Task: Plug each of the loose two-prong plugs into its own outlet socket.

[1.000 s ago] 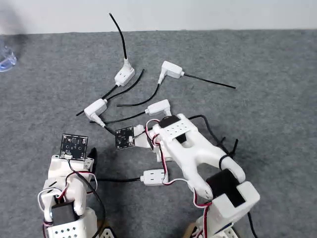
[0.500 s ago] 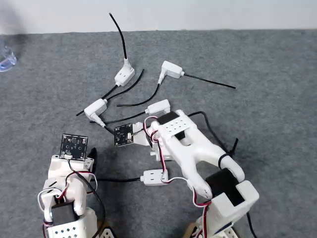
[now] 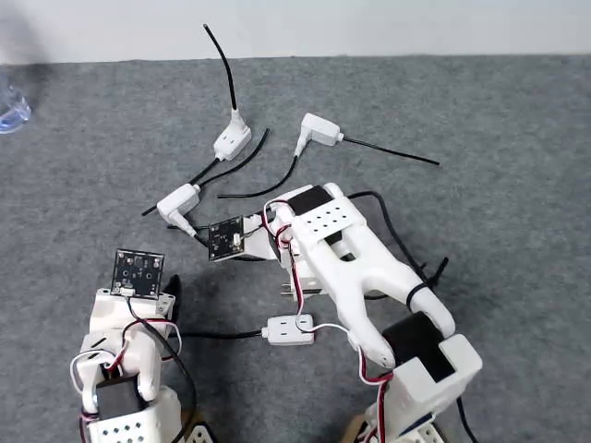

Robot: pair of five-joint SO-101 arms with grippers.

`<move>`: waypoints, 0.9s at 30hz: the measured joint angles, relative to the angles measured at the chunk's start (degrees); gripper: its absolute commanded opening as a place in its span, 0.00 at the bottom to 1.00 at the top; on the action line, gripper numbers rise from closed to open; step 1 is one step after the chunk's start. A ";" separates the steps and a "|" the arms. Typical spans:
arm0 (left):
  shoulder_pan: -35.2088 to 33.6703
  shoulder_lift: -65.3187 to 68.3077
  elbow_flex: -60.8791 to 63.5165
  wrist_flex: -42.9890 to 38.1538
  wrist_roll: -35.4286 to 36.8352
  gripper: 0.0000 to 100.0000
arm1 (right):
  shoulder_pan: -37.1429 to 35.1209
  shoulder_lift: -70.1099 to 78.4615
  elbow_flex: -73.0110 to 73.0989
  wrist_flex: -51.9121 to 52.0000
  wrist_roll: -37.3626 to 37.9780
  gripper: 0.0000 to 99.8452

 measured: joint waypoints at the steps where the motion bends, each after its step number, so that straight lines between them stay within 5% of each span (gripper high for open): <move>1: 0.00 0.00 0.00 0.00 0.00 0.23 | -0.09 0.00 0.00 -0.09 0.00 0.12; 27: 0.00 0.00 0.00 0.00 0.00 0.23 | -2.55 0.00 10.11 -9.76 -0.09 0.14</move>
